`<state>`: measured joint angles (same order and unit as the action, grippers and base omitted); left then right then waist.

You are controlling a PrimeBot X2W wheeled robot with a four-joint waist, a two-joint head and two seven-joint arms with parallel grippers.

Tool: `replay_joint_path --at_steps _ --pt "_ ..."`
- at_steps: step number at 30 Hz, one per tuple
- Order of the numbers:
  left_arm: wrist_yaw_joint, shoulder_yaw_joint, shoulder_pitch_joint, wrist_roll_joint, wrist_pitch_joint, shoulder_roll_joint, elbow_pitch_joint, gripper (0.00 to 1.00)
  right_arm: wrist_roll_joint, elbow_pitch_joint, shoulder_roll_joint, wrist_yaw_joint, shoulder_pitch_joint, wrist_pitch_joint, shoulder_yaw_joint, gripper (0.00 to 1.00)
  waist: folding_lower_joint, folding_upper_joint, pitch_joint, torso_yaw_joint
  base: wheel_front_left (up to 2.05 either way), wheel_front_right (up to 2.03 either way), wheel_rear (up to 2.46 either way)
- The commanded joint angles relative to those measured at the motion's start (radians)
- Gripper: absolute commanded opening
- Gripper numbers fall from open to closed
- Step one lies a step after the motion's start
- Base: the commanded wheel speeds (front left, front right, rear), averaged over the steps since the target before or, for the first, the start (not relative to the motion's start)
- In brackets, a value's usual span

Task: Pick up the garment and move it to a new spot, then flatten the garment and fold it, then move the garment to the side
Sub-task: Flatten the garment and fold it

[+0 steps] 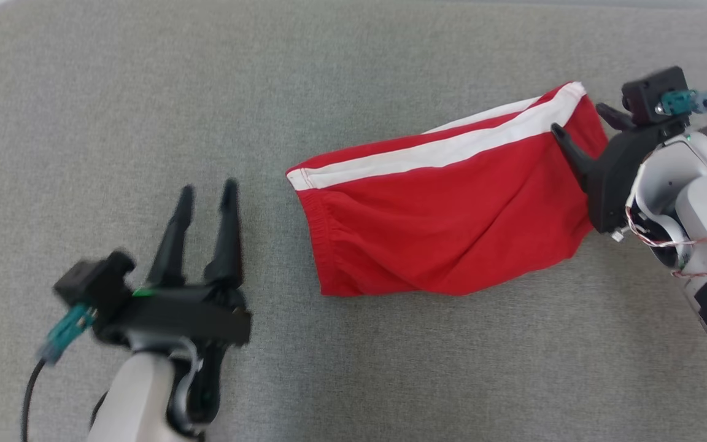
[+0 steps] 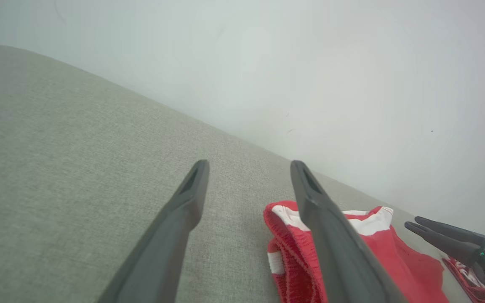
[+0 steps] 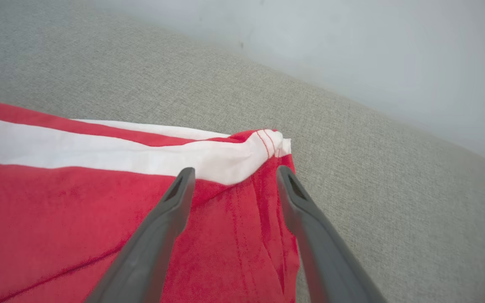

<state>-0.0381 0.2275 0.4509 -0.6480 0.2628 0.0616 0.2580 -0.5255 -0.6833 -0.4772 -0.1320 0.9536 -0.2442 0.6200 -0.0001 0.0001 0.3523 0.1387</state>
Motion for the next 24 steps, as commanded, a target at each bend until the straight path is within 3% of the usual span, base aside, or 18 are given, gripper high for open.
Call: replay_joint_path --at_steps 1,8,20,24 --pt "-0.006 -0.035 -0.05 0.045 0.001 -0.003 -0.032 1.0 -0.017 -0.002 -0.01 0.003 -0.024 0.005 -0.002 1.0 0.0001 -0.0001 -0.037 -0.026 0.0 0.0 0.0" --pt "-0.042 -0.146 -0.253 0.211 0.002 -0.01 -0.154 1.0 -0.059 -0.066 -0.026 0.003 -0.062 0.01 -0.042 1.0 0.0001 -0.0001 -0.034 -0.009 0.0 0.0 0.0" --pt "-0.025 -0.188 -0.339 0.273 0.002 -0.011 -0.285 1.0 -0.107 -0.208 0.017 0.003 -0.03 0.01 -0.123 1.0 0.0001 -0.0001 0.014 0.064 0.0 0.0 0.0" --pt "-0.018 -0.19 -0.34 0.277 0.002 -0.011 -0.314 1.0 -0.113 -0.264 0.041 0.003 -0.044 -0.037 -0.11 1.0 0.0001 -0.0001 0.02 0.073 0.0 0.0 0.0"
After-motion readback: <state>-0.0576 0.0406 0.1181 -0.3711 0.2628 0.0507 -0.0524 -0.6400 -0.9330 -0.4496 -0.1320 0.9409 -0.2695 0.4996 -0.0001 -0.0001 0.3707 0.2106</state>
